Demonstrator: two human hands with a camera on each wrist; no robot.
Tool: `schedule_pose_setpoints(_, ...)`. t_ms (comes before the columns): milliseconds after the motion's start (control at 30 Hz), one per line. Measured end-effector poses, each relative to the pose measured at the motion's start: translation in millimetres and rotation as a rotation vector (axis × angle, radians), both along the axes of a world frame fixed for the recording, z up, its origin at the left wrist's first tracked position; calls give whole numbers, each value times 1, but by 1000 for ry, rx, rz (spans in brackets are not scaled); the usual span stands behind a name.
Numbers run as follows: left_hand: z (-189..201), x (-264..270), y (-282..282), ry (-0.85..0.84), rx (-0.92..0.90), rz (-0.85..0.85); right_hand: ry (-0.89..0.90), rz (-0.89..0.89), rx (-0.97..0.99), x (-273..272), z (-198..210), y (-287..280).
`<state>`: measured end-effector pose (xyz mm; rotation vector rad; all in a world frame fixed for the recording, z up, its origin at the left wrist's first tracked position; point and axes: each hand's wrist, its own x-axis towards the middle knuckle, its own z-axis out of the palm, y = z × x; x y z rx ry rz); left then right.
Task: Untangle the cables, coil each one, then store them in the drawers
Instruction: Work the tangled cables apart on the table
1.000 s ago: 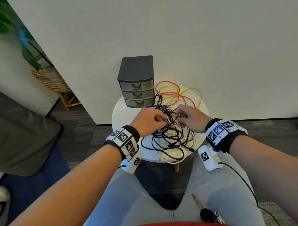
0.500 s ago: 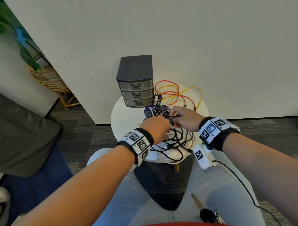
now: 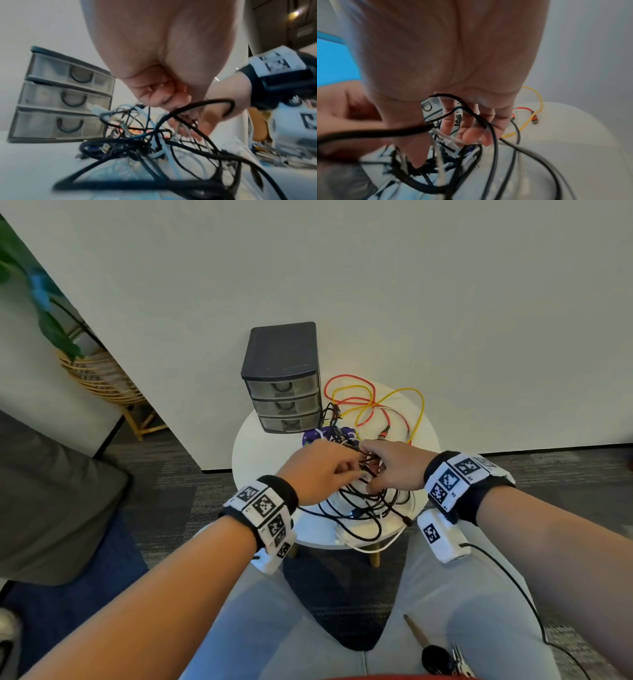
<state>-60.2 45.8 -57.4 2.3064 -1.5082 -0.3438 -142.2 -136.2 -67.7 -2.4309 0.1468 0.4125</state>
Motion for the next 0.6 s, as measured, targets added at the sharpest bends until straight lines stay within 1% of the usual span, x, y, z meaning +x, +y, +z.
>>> schedule_pose_setpoints(100, 10, 8, 9, 84, -129, 27, -34, -20, 46, 1, -1, -3)
schedule_pose_setpoints(133, 13, 8, 11, 154, -169, 53, -46, -23, 82, 1, -1, -3)
schedule_pose_setpoints(233, 15, 9, 14, 476, -243, 201, -78, -30, 123, 3, 1, -5)
schedule_pose_setpoints(267, 14, 8, 14, 532, -241, 236, -84, -27, 109, 3, 1, -5)
schedule_pose_setpoints(300, 13, 8, 14, 537, -226, 250, -89, -17, 89, 3, 2, -5)
schedule_pose_setpoints(333, 12, 7, 12, 479, -196, 234, -91, -10, 69, 4, 2, -5)
schedule_pose_setpoints(367, 11, 6, 11, 360, -138, 195, -91, -7, 59, 5, 0, -5)
schedule_pose_setpoints(433, 10, 3, 7, 80, 48, 127, -88, -7, 77, 6, -1, -4)
schedule_pose_setpoints(467, 11, 2, 5, -12, 100, 124, -90, -5, 88, 6, -2, -3)
schedule_pose_setpoints(500, 12, 2, 4, -60, 87, 139, -97, -1, 80, 5, -3, -2)
schedule_pose_setpoints(533, 13, 3, 3, -68, 19, 169, -110, 9, 51, 5, -5, -1)
schedule_pose_setpoints(600, 16, 7, 4, 12, -151, 231, -144, 33, -1, 3, -9, 1)
